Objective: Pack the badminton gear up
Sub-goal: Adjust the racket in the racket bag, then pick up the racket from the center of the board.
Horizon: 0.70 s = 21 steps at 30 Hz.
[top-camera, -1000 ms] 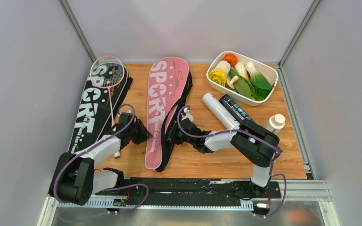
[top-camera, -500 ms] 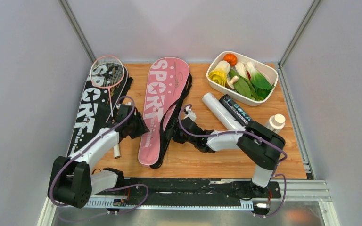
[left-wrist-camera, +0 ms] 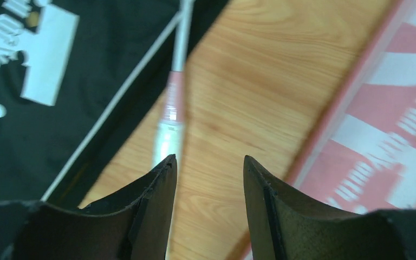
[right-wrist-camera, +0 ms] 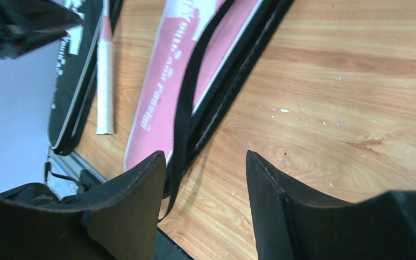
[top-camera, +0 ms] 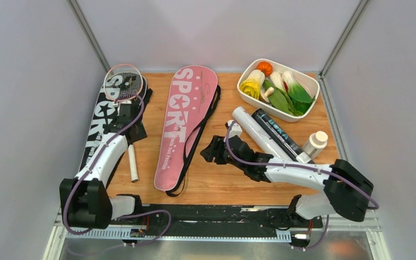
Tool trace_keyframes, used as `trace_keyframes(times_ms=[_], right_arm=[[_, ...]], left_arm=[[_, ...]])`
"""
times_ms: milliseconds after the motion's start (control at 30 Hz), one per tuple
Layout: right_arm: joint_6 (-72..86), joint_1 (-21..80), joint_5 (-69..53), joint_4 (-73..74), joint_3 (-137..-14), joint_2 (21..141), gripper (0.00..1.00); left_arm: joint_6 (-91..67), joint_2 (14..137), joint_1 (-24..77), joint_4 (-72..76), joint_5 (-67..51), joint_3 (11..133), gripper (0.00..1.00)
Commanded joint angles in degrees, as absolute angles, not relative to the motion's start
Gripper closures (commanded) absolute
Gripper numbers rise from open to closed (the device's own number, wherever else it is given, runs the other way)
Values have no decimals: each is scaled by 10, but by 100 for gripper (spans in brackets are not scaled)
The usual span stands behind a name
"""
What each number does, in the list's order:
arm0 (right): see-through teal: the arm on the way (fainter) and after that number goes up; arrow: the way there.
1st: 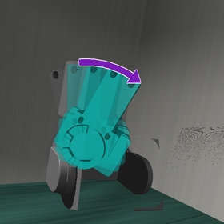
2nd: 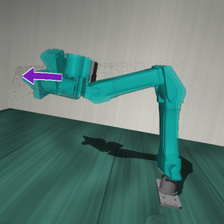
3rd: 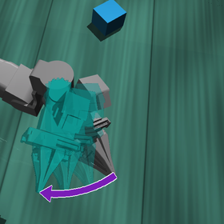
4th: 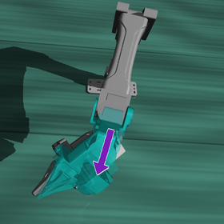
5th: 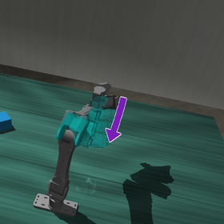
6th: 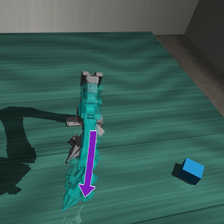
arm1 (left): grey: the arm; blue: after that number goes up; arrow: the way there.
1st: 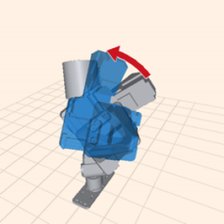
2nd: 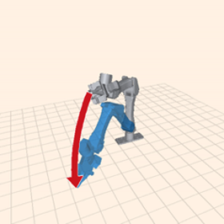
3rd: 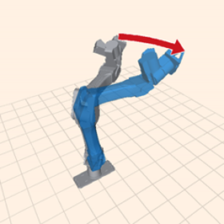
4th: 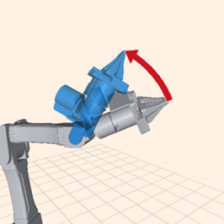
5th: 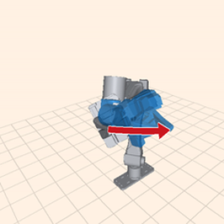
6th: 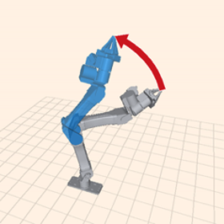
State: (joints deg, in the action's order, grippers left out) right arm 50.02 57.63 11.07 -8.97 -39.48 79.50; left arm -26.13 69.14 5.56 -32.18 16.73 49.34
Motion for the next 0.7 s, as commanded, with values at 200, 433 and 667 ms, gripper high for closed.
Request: trace_keyframes(times_ms=[200,433,667], right_arm=[[438,580,130,-79,-373,649,36],[435,579,136,-79,-361,603,33],[432,579,148,-79,-353,572,31]], left_arm=[[-196,805,-86,-321,129,497,43],[-199,877,-93,-316,103,501,43],[-211,925,-93,-310,83,501,54]])
